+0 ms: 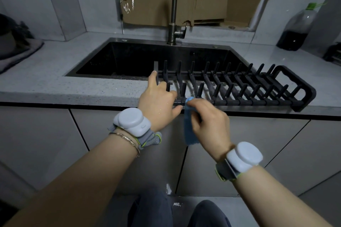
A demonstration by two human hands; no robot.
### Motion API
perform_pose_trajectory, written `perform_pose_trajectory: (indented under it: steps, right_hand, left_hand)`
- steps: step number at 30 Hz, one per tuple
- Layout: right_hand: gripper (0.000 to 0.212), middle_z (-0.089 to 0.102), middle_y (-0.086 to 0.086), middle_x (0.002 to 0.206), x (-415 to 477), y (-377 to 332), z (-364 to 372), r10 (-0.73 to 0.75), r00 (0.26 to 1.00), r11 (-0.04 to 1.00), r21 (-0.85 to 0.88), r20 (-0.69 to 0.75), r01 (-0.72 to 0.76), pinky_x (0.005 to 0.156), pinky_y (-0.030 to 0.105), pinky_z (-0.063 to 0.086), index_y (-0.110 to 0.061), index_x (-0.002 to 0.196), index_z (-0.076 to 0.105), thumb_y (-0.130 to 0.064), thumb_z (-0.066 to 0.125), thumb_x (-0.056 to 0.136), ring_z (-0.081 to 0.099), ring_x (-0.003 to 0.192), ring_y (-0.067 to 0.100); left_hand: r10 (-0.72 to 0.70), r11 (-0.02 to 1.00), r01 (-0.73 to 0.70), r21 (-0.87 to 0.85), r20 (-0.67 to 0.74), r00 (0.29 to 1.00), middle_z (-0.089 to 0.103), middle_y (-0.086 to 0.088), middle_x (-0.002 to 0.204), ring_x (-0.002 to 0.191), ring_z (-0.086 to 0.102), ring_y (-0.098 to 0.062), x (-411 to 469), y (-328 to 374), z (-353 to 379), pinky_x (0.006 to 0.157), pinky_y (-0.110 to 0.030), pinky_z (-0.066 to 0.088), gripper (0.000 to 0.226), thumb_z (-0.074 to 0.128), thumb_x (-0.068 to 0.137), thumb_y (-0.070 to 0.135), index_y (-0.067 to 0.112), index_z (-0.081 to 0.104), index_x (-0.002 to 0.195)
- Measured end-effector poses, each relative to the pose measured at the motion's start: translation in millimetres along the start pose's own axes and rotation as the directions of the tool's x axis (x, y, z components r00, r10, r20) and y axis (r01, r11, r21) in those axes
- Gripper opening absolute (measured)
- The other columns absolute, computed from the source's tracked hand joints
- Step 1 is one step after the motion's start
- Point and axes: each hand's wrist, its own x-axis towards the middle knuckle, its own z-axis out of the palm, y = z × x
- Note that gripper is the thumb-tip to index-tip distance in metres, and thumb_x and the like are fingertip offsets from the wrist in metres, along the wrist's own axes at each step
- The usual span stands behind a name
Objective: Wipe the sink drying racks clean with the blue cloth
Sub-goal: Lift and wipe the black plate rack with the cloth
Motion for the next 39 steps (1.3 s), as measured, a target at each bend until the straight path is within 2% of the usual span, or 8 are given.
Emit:
perform_pose_trajectory:
  steps: [7, 11, 14, 18, 22, 27, 34, 39]
  right_hand:
    - [0.019, 0.067, 0.0, 0.089, 14, -12, 16, 0.198, 0.98, 0.978, 0.067, 0.013, -0.198, 0.062, 0.031, 0.051, -0.013, 0.088, 0.072, -0.023, 0.057, 0.082, 0.061, 0.076, 0.018]
    - [0.012, 0.068, 0.004, 0.091, 20, -13, 7, 0.342, 0.935, 0.933, 0.086, 0.094, -0.35, 0.077, 0.037, 0.05, -0.012, 0.089, 0.072, -0.009, 0.062, 0.083, 0.063, 0.085, 0.025]
    - [0.015, 0.069, 0.001, 0.092, 24, -7, -1, 0.433, 0.893, 0.888, 0.114, 0.124, -0.446, 0.084, 0.036, 0.049, -0.014, 0.09, 0.072, -0.008, 0.061, 0.082, 0.063, 0.09, 0.019]
    - [0.008, 0.069, -0.005, 0.089, 30, -11, 0, 0.508, 0.843, 0.827, 0.174, 0.176, -0.534, 0.083, 0.032, 0.049, -0.019, 0.087, 0.07, -0.021, 0.069, 0.08, 0.062, 0.087, 0.013]
    - [0.015, 0.067, 0.0, 0.095, 28, -21, 11, 0.517, 0.841, 0.835, 0.123, 0.159, -0.537, 0.081, 0.032, 0.047, -0.018, 0.093, 0.066, -0.028, 0.067, 0.082, 0.06, 0.091, 0.018]
    - [0.004, 0.068, -0.001, 0.087, 27, -16, 8, 0.536, 0.819, 0.815, 0.125, 0.205, -0.565, 0.078, 0.028, 0.046, -0.019, 0.087, 0.066, -0.02, 0.062, 0.085, 0.06, 0.089, 0.019]
    - [0.017, 0.067, 0.0, 0.098, 21, -21, 11, 0.518, 0.832, 0.833, 0.103, 0.197, -0.543, 0.081, 0.027, 0.043, -0.017, 0.1, 0.064, -0.025, 0.064, 0.085, 0.059, 0.095, 0.018]
    - [0.01, 0.069, 0.004, 0.094, 34, -20, 8, 0.534, 0.825, 0.827, 0.086, 0.186, -0.555, 0.083, 0.037, 0.048, -0.017, 0.094, 0.066, -0.023, 0.062, 0.086, 0.061, 0.094, 0.024]
  left_hand:
    - [0.029, 0.999, -0.03, 0.03, 0.034, 0.999, 0.047, -0.008, 0.128, 0.143, 0.0, -0.035, 1, -5, 1, 0.094, -0.035, 0.043, 0.038, 0.043, 0.095, 0.045, 0.02, 0.058, 0.12]
    - [0.089, 0.994, -0.093, 0.052, 0.059, 0.994, 0.044, -0.007, 0.133, 0.143, 0.001, -0.036, 2, -11, 1, 0.101, -0.036, 0.038, 0.041, 0.043, 0.096, 0.046, 0.023, 0.053, 0.128]
    - [0.144, 0.979, -0.152, -0.137, -0.07, 0.987, 0.034, -0.012, 0.143, 0.141, 0.014, -0.035, -1, -19, 1, 0.106, -0.044, 0.035, 0.054, 0.059, 0.089, 0.038, 0.018, 0.043, 0.137]
    - [-0.011, 0.827, -0.147, -0.542, -0.278, 0.961, 0.018, -0.014, 0.149, 0.126, 0.043, -0.031, 2, -29, 1, 0.1, -0.034, 0.039, 0.078, 0.078, 0.073, 0.025, 0.007, 0.036, 0.137]
    - [-0.282, 0.567, 0.055, -0.822, -0.131, 0.95, 0.04, -0.003, 0.131, 0.102, 0.056, -0.019, 11, -30, 11, 0.09, -0.019, 0.042, 0.069, 0.073, 0.08, 0.03, 0.014, 0.038, 0.137]
    - [-0.295, 0.245, 0.088, -0.966, 0.012, 0.955, 0.068, -0.011, 0.095, 0.088, 0.064, -0.019, 8, -28, 24, 0.088, -0.039, 0.05, 0.057, 0.07, 0.084, 0.022, 0.02, 0.039, 0.132]
    - [-0.31, 0.218, 0.121, -0.968, 0.049, 0.949, 0.071, -0.012, 0.099, 0.091, 0.068, -0.023, 7, -29, 26, 0.086, -0.038, 0.054, 0.061, 0.07, 0.084, 0.022, 0.01, 0.043, 0.137]
    - [-0.357, 0.243, 0.128, -0.961, 0.034, 0.933, 0.069, -0.012, 0.109, 0.103, 0.065, -0.021, 12, -27, 25, 0.093, -0.042, 0.051, 0.081, 0.073, 0.067, 0.052, 0.011, 0.05, 0.133]
